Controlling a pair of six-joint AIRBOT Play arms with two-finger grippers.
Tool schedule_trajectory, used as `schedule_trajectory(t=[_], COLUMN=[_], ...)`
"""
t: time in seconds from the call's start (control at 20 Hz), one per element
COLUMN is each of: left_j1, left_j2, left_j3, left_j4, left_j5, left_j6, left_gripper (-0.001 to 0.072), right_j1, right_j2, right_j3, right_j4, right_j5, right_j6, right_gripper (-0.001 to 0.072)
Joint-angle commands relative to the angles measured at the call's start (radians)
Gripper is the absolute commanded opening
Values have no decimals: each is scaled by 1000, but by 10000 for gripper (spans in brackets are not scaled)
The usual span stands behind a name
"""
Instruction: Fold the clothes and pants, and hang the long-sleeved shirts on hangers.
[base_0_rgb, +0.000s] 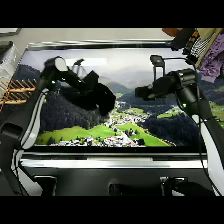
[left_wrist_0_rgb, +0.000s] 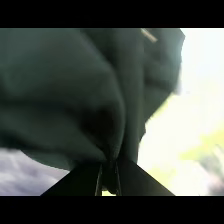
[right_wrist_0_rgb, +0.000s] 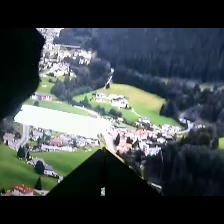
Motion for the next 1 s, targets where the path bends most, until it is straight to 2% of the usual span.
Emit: schedule_trajectory(t=[0.0,0.15,0.25,0.3,0.4,0.45,0.5,0.6,0.65,0.7,0.75,0.8,0.85,0.95], left_j1=[-167,-322,-381,-385,-356,-324,-283,-169,-100,-34,37,108,176,309], left_j2=[18,-33,-64,-63,-35,-6,28,116,168,222,291,370,447,616], left_j3=[-39,-70,-69,-69,-58,-54,-52,-53,-62,-90,-158,-270,-405,-740], left_j4=[-98,-98,-101,-109,-125,-126,-137,-134,-99,-37,50,117,123,29], left_j5=[-65,22,76,89,75,59,41,-34,-88,-129,-148,-132,-90,64], left_j6=[-62,-148,-168,-182,-181,-176,-151,-119,-118,-116,-107,-106,-101,-74], left_gripper=[15,15,21,124,684,720,720,720,720,720,720,720,720,720], right_j1=[1,1,1,1,1,1,1,1,1,1,1,1,1,1], right_j2=[77,168,223,243,275,288,298,311,315,317,319,320,322,321], right_j3=[1,1,1,1,1,1,1,1,1,1,0,0,0,0], right_j4=[-5,-19,-24,-38,-71,-74,-72,-70,-70,-70,-69,-66,-62,-54], right_j5=[-175,-253,-272,-274,-278,-247,-228,-206,-211,-218,-226,-231,-237,-247], right_j6=[-10,-36,-42,-42,-40,-31,-14,11,8,-15,-48,-71,-90,-111], right_gripper=[30,30,30,31,32,32,43,151,235,289,291,291,292,294])
